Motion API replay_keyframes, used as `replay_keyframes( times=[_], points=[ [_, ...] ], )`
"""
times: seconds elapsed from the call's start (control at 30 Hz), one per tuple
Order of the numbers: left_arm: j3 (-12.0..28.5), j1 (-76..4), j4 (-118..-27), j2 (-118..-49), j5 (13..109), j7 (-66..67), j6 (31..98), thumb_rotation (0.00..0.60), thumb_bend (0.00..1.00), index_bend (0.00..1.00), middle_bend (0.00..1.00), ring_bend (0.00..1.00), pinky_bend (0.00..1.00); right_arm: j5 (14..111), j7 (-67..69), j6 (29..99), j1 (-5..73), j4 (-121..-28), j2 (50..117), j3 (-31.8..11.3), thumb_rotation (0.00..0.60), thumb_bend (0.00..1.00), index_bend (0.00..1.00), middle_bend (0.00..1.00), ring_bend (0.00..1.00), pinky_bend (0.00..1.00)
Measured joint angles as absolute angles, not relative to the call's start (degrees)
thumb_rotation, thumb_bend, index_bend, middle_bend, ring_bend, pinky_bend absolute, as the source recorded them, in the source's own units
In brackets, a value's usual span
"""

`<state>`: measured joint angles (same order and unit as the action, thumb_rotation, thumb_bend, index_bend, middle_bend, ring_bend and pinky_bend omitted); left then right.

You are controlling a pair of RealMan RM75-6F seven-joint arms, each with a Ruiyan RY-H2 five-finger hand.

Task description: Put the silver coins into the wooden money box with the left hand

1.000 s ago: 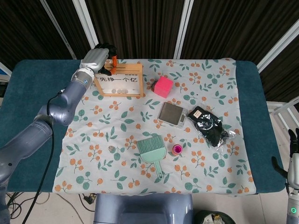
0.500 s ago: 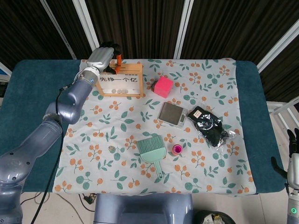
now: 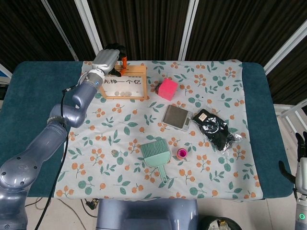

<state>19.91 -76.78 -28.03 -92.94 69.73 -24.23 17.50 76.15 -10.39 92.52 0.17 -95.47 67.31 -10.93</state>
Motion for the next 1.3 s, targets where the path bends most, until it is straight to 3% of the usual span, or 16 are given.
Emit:
replay_keyframes(
  times=[0.33, 0.93, 1.03, 1.13, 1.3],
  points=[
    [18.99, -77.14, -26.96, -93.18, 70.62, -24.65, 17.06, 0.6, 0.32, 0.57, 0.12, 0.0, 0.0, 75.66, -10.72, 92.55, 0.11, -95.85, 67.29, -11.08, 0.6, 0.36, 0.06, 0.02, 0.0, 0.0],
    [18.94, -77.05, -28.4, -92.04, 70.42, -24.13, 18.26, 0.6, 0.31, 0.49, 0.11, 0.0, 0.0, 75.94, -10.7, 92.83, 0.1, -95.71, 67.39, -11.12, 0.6, 0.36, 0.06, 0.02, 0.0, 0.0],
    [19.42, -76.21, -30.13, -91.34, 70.93, -24.51, 22.74, 0.6, 0.31, 0.5, 0.11, 0.0, 0.0, 75.88, -10.64, 92.68, 0.17, -95.6, 67.48, -11.12, 0.6, 0.36, 0.06, 0.02, 0.0, 0.0],
    [19.66, -73.98, -33.37, -90.17, 72.22, -25.03, 31.77, 0.6, 0.31, 0.5, 0.11, 0.0, 0.0, 75.98, -10.58, 92.81, 0.16, -95.52, 67.5, -11.14, 0.6, 0.36, 0.06, 0.02, 0.0, 0.0],
    [18.19, -65.62, -44.96, -85.98, 75.75, -23.71, 52.69, 0.6, 0.31, 0.48, 0.1, 0.0, 0.0, 76.27, -10.65, 93.11, 0.08, -95.39, 67.53, -11.09, 0.6, 0.36, 0.06, 0.02, 0.0, 0.0]
  ],
)
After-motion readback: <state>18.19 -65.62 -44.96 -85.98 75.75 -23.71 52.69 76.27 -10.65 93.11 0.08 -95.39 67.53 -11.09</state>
